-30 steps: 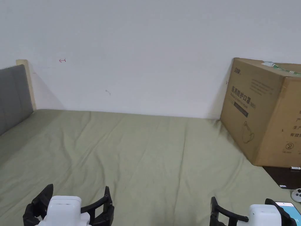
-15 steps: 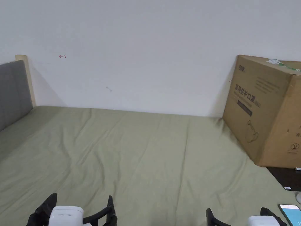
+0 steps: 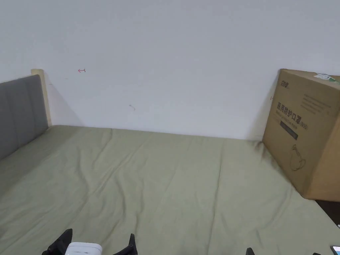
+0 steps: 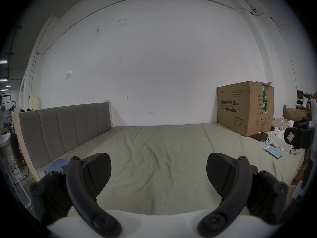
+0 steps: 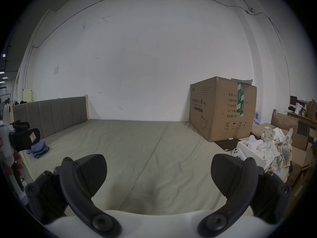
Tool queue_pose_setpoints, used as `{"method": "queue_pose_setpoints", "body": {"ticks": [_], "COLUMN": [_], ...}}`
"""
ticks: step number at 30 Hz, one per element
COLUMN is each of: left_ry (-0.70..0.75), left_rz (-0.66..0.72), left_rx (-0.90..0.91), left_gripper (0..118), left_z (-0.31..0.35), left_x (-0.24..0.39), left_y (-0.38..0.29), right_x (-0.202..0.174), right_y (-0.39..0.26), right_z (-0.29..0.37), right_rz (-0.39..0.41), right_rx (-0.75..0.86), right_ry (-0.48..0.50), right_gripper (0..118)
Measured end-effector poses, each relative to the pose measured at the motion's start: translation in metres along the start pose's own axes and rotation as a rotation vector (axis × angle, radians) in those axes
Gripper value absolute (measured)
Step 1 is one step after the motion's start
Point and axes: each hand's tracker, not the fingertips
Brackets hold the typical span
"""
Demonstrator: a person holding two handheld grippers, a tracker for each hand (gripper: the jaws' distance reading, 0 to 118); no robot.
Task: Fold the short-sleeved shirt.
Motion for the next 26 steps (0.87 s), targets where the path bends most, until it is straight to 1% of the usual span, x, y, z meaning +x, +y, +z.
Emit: {"method": "queue_pose_setpoints", "body": {"ticks": [8, 14, 16, 18, 21, 23, 26], "left_ry": [0.002, -0.006, 0.0, 0.0, 0.002, 0.002, 0.004], "left_rz": [-0.07, -0.06, -0.044, -0.029, -0.014, -0.006, -0.001], "left_rx": [-0.006, -0.009, -0.012, -0.014, -0.013, -0.013, -0.013], "left_gripper": [113, 113, 113, 113, 113, 113, 113], "left_z": [-0.002, -0.003, -0.003, -0.004, -0.003, -0.003, -0.003], "left_x": [0.014, 0.01, 0.007, 0.003, 0.0, -0.001, -0.001], "left_y": [-0.001, -0.001, 0.0, 0.0, 0.0, 0.0, 0.0], "right_x": [0.001, -0.001, -0.002, -0.006, -0.005, -0.004, -0.004], "right_y": [0.0, 0.0, 0.0, -0.001, -0.001, -0.001, -0.001], "right_z": [0.0, -0.002, -0.002, -0.002, -0.001, -0.004, 0.0], "right_rz": [-0.003, 0.007, 0.009, 0.046, 0.028, 0.022, 0.013], "right_rx": [0.006, 0.0, -0.002, 0.018, 0.011, -0.005, 0.014], "right_ry": [0.007, -0.001, -0.02, -0.08, -0.024, -0.024, -0.023], "right_gripper": [118, 118, 118, 118, 118, 118, 118]}}
